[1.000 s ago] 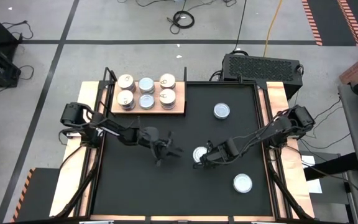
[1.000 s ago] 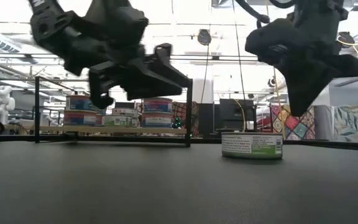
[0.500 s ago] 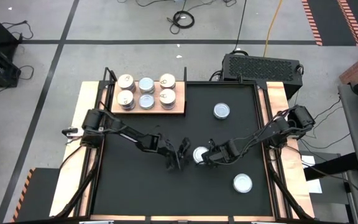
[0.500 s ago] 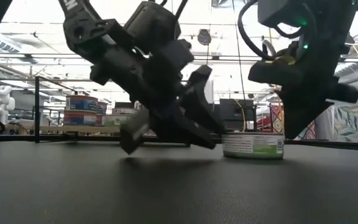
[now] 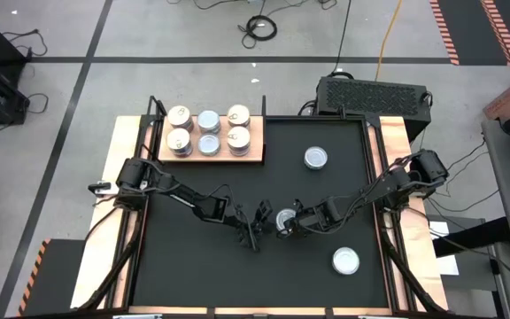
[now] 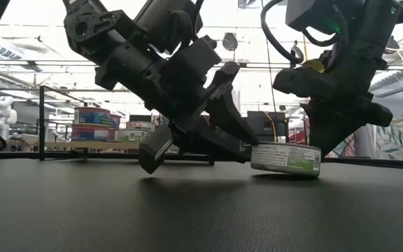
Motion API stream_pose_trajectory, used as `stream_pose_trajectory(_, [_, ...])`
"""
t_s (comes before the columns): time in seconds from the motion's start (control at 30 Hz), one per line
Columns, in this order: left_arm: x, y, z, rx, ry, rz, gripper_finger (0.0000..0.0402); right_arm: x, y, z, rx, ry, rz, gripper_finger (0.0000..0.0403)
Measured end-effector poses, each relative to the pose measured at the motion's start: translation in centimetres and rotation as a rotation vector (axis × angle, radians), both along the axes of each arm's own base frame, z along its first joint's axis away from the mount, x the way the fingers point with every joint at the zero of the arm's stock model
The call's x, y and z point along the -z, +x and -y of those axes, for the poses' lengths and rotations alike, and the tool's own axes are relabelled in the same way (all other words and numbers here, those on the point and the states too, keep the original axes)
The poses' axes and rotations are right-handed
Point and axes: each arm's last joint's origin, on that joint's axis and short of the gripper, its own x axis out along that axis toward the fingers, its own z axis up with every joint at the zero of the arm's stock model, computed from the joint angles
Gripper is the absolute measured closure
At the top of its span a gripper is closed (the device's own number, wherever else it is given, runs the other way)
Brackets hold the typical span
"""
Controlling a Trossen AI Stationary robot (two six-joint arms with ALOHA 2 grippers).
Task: Stack canned seafood by type on shelf
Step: Stack the green tuna can on top of the green tuna can on the shelf
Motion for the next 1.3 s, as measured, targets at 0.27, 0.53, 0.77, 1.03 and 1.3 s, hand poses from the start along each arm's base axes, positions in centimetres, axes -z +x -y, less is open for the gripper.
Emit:
stream_pose_trajectory(0.27, [0.2,0.0,0.0,0.005,-0.001,-0.01,0.0256,0.0,0.1,-0.1,-0.003,0.016,0.005,0.0403])
stream_pose_trajectory(0.53, [0.1,-0.2,0.7,-0.015,0.027,-0.002,0.0256,0.0,0.2,-0.1,-0.008,0.021,0.012,0.0403])
stream_pose_trajectory(0.77, [-0.3,-0.3,1.2,-0.004,0.083,0.014,0.0256,-0.1,0.2,-0.1,-0.016,0.025,0.017,0.0403])
stream_pose_trajectory(1.03, [-0.4,-0.6,1.5,-0.021,0.076,-0.015,0.0256,-0.1,0.2,-0.1,-0.013,0.026,0.019,0.0403])
stream_pose_trajectory(1.3, [-1.4,-1.8,1.3,-0.055,0.095,0.005,0.0256,-0.1,0.3,-0.1,-0.033,0.016,0.014,0.0403])
